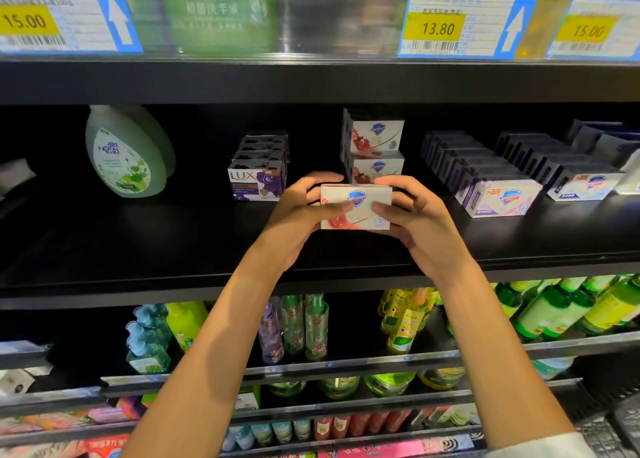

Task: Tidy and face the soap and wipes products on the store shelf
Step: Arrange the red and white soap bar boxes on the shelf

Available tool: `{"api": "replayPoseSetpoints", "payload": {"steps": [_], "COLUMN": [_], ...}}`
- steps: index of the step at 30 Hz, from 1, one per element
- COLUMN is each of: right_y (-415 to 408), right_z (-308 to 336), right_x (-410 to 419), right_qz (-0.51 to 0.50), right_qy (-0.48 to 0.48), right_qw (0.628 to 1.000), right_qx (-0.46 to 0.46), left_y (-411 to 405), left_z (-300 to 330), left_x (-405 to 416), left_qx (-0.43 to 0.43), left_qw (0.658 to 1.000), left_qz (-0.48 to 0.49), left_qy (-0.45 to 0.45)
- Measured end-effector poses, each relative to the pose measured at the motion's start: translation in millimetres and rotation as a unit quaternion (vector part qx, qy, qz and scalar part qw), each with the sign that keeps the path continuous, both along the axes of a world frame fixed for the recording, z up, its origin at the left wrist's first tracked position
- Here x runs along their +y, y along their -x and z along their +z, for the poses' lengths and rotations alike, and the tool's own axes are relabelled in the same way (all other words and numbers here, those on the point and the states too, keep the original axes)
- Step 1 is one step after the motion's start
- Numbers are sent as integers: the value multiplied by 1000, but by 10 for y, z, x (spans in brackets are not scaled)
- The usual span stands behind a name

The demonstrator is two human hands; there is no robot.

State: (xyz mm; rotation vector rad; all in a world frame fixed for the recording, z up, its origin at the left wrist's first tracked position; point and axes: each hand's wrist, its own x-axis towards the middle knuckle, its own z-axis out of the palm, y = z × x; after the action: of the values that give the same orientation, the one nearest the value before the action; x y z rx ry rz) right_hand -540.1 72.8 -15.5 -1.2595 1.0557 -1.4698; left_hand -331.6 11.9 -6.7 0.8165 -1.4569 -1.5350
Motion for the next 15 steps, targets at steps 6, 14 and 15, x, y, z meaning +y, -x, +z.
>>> {"api": "replayPoseSetpoints", "payload": {"steps": [6,14,15], "right_y": [-12,254,256], "right_z": [-16,-186,-205], "right_x": [-25,77,77], "right_qz": [-35,-132,-120], "right_qy": [18,19,19], "right_qw": [997,878,864], "right_qx": [59,460,489], "left_y": [-18,-237,-293], "left_z": [-1,-46,-60], "left_x": [-21,-106,-113], "left_qx": [-26,-38,-44], "left_qw": [998,992,991], "left_qz": [61,121,125], "left_qy": [20,17,21]}}
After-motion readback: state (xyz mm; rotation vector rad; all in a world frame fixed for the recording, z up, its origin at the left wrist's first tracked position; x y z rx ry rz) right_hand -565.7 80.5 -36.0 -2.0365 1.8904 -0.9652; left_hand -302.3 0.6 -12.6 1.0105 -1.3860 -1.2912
